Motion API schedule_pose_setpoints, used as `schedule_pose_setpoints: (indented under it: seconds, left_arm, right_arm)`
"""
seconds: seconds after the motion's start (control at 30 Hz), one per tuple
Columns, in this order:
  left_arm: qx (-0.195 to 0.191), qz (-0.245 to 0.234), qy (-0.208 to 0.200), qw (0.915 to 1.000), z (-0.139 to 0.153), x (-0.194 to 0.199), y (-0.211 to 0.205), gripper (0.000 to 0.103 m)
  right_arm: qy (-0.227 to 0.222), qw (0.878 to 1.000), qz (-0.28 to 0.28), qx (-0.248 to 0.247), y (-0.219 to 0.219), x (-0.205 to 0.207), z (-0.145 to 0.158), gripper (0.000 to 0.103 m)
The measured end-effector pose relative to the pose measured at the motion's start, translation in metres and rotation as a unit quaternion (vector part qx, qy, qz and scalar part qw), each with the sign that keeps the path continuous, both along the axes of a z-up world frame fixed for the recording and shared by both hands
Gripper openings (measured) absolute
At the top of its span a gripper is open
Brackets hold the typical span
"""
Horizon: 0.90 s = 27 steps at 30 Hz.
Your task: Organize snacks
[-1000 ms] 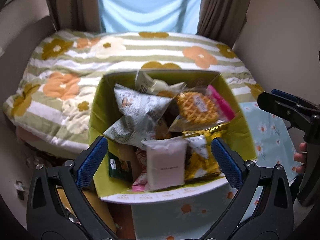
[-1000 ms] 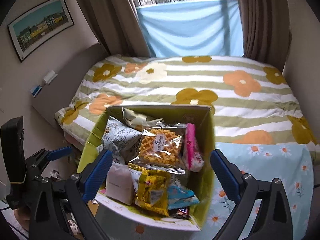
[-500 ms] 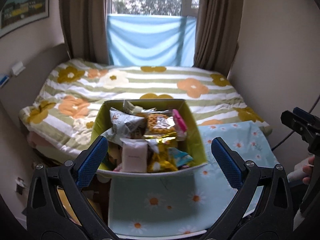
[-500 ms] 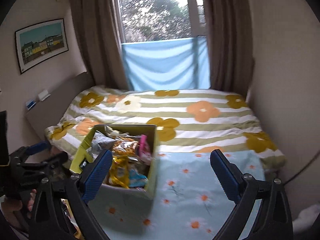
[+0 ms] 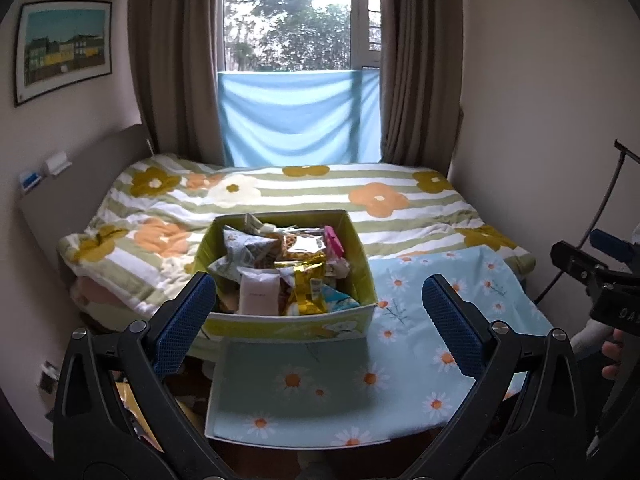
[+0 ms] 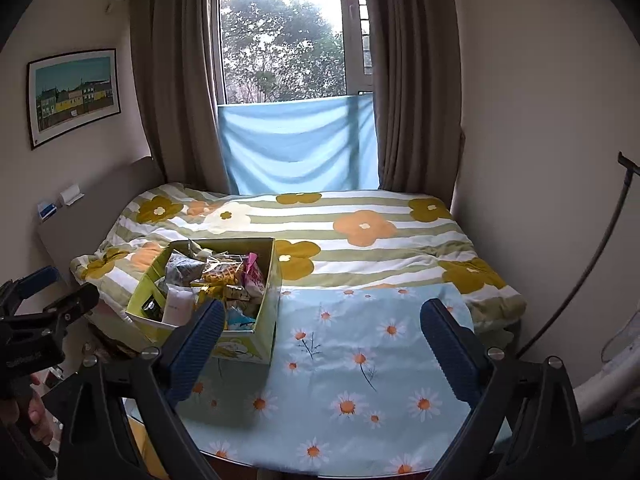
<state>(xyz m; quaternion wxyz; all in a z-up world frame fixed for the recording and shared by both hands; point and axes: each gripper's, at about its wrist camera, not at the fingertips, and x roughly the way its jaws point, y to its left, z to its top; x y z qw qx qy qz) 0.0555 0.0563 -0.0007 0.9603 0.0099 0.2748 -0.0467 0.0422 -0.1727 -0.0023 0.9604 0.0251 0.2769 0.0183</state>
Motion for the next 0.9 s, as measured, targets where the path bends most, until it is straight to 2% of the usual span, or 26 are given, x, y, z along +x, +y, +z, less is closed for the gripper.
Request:
schedule_pose_setpoints:
  seconds: [0.43,0.9]
  left_arm:
    - [-0.013,-0.003,-0.016,0.9998,0.009,-0.01,0.005,0.103]
    - [-0.009,-0.011,-0.012,0.9998,0.006,-0.006,0.001,0.103]
  right_arm:
    - [-0.01,1.0,-0.007,0.0,0.0,-0.011,0.004,0.097]
    - [-0.006,1.0,-0.017,-0.007,0.0,-0.011,0.001,0.097]
